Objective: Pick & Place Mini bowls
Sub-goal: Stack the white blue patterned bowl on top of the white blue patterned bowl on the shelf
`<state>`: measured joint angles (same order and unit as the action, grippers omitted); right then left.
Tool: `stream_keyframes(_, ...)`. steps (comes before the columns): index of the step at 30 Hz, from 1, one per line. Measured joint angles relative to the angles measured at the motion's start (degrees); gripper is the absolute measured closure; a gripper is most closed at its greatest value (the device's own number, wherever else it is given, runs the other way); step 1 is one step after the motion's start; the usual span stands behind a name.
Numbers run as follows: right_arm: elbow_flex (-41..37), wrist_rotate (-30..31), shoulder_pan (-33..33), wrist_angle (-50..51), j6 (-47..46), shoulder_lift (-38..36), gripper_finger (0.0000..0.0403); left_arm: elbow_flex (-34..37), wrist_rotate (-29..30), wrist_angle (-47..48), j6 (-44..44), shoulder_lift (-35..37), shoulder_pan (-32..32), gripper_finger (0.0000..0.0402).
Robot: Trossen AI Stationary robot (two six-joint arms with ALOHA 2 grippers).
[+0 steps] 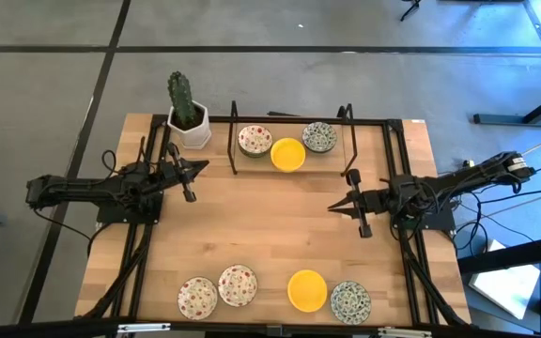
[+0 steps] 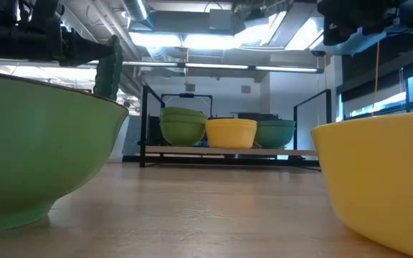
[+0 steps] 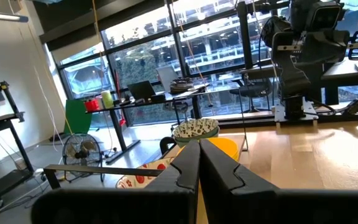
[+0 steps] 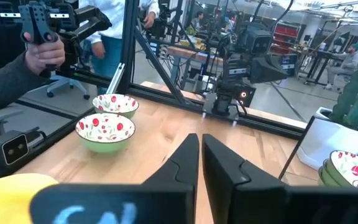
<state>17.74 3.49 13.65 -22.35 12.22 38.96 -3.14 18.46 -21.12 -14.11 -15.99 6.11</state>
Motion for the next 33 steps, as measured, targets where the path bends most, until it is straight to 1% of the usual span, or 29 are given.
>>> stream_keyframes(17,0.0,0.0,0.0,0.0,-1.1,0.0,0.0379,0.0,0.1,-0.1,0.0,0.0,0.0,0.0398)
stream_keyframes(22,0.0,0.0,0.0,0.0,-1.1,0.0,0.0379,0.0,3.1,-1.6,0.2,0.0,0.0,0.0398)
stream_keyframes(33,0.0,0.0,0.0,0.6,-1.0,0.0,0.0379,0.0,2.6,-1.4,0.5,0.0,0.0,0.0398)
